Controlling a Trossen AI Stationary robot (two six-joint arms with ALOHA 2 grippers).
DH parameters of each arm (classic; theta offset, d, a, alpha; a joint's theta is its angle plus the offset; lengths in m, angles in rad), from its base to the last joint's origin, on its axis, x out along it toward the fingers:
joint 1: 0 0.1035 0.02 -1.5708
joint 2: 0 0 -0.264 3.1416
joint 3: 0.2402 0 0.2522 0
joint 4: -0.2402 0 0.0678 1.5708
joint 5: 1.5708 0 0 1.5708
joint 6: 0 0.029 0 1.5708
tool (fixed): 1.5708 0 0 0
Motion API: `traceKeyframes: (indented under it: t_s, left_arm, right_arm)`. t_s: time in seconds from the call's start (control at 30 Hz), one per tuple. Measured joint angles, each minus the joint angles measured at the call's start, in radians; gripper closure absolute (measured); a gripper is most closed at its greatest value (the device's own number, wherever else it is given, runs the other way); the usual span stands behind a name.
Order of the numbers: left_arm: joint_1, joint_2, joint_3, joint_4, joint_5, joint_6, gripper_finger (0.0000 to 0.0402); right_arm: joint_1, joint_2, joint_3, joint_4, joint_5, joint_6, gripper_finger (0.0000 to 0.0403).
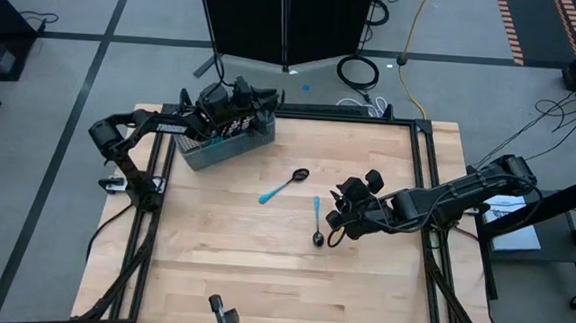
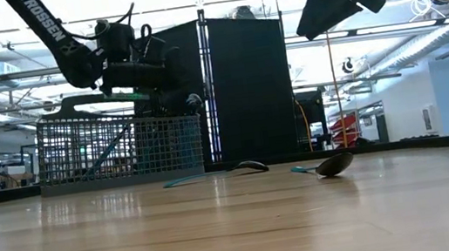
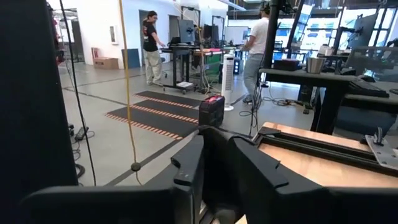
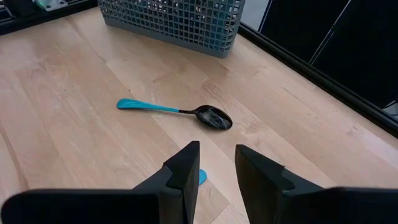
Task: Sort silverware
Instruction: Put the blue spoon in the silverware rack
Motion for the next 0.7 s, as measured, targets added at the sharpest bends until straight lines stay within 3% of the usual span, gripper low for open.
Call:
traceKeyframes:
  t_s: [0.33,0.7]
  left_arm:
    - [0.000,-0.042,-0.001,-0.006,0.024,0.003,0.0311]
    - [-0.008,-0.255,-0.001,-0.072,0.121,0.048,0.0311]
  right_arm:
    - [0.029,0.000,0.000,-0.001,0.000,0.000,0.0305]
    - [0.040,0.000,0.000,0.000,0.000,0.003,0.0305]
